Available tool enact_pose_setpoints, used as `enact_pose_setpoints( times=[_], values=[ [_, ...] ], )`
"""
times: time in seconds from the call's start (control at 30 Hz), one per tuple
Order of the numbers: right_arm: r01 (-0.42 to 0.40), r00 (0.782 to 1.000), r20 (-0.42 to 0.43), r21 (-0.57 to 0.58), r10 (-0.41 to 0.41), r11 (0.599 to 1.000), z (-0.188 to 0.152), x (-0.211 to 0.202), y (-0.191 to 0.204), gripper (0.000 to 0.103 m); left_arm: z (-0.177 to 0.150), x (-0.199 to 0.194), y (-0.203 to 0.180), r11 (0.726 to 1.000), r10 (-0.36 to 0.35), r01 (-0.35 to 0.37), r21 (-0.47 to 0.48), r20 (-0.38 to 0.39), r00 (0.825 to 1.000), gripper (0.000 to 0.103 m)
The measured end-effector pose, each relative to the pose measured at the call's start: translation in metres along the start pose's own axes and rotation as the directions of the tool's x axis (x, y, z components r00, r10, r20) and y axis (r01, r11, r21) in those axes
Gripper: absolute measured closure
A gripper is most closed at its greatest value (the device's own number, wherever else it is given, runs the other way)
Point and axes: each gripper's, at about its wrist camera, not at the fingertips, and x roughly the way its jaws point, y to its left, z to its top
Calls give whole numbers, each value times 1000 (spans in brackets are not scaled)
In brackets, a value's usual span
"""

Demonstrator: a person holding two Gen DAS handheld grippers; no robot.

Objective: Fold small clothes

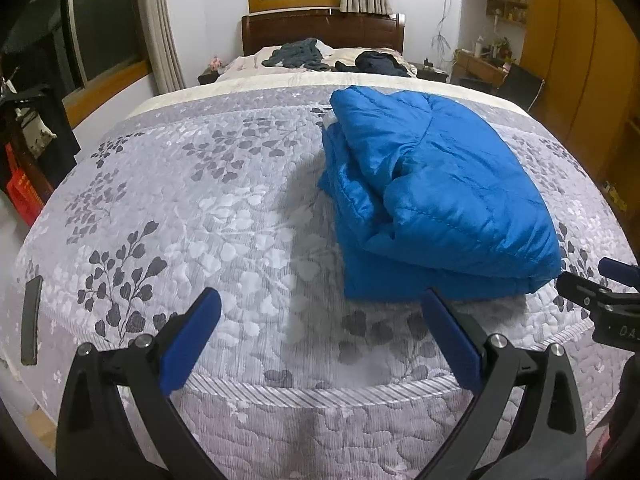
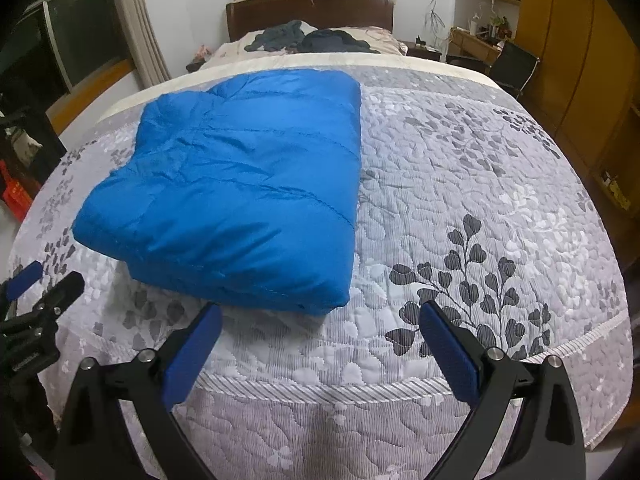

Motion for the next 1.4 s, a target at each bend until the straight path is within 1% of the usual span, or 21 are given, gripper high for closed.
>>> enact_pose_setpoints(
  times=[0.2,0.43,1.1,1.27,1.4],
  values=[
    [0,1000,-3,2,0,1000,0,2,2,4,1,1,-1,1000,-1,1,3,0,1000,3],
    [-10,1000,-12,33,10,999,-1,4,-4,4,1,2,-1,1000,2,-2,5,1,1000,3],
    [-20,1000,-16,45,21,999,-4,7,-2,4,2,3,0,1000,9,-9,5,0,1000,3],
    [-36,999,-33,53,38,998,-4,8,-2,4,2,3,0,1000,9,-9,5,1,1000,3],
    [-33,999,-40,54,35,998,-5,9,-1,4,2,3,0,1000,10,-10,6,2,1000,3]
  ],
)
